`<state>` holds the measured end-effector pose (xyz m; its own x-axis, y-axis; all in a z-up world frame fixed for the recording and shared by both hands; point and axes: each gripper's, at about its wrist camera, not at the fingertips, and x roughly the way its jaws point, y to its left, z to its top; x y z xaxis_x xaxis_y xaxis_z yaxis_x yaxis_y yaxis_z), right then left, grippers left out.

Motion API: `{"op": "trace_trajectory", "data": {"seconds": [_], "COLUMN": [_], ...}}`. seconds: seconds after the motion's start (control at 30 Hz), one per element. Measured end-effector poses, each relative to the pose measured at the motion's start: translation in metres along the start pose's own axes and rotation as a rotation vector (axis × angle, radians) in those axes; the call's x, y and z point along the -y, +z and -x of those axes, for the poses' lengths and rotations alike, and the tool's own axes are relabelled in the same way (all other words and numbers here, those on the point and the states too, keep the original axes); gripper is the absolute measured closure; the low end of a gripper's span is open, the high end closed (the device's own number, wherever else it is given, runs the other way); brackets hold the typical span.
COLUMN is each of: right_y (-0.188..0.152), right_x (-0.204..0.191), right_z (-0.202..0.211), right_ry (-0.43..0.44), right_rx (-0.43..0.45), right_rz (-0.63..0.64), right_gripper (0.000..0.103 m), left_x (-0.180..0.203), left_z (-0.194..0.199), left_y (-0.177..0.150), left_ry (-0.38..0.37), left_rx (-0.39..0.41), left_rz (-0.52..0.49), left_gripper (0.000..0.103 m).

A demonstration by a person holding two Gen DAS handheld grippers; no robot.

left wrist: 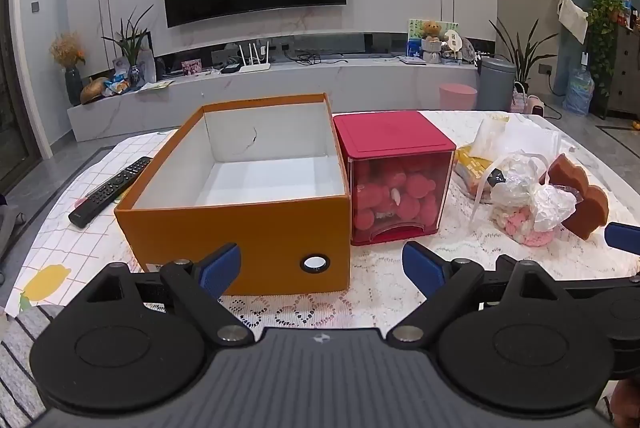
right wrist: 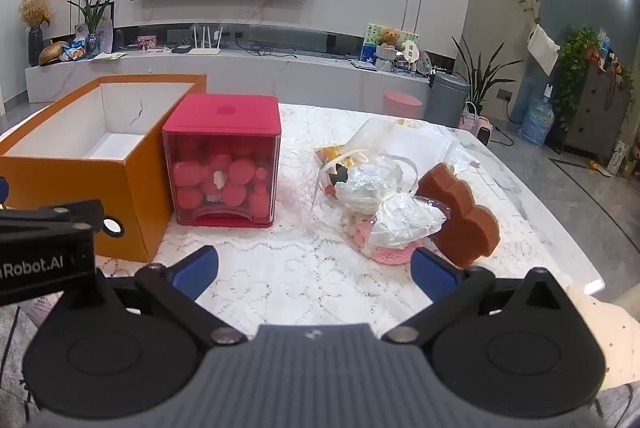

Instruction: Organize soft objects

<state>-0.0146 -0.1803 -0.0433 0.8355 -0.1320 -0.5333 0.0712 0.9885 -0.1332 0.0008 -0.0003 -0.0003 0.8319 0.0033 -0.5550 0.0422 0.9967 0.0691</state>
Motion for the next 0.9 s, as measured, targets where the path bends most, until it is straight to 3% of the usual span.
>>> {"op": "trace_trajectory", "data": {"seconds": [0.9], "right_y": [0.0007], "right_x": [0.0004], "right_z": [0.0008], "right_ry": [-0.002], "right_rx": [-0.003], "right_rz": [0.0], "right_gripper": [0.003], "left_x": [-0.0014], "left_z": [0.0003], "left_y": [-0.0016], "left_ry": [0.005], "left_rx": [-0.005], "left_rz": [0.022], "left_gripper": [0.0]}}
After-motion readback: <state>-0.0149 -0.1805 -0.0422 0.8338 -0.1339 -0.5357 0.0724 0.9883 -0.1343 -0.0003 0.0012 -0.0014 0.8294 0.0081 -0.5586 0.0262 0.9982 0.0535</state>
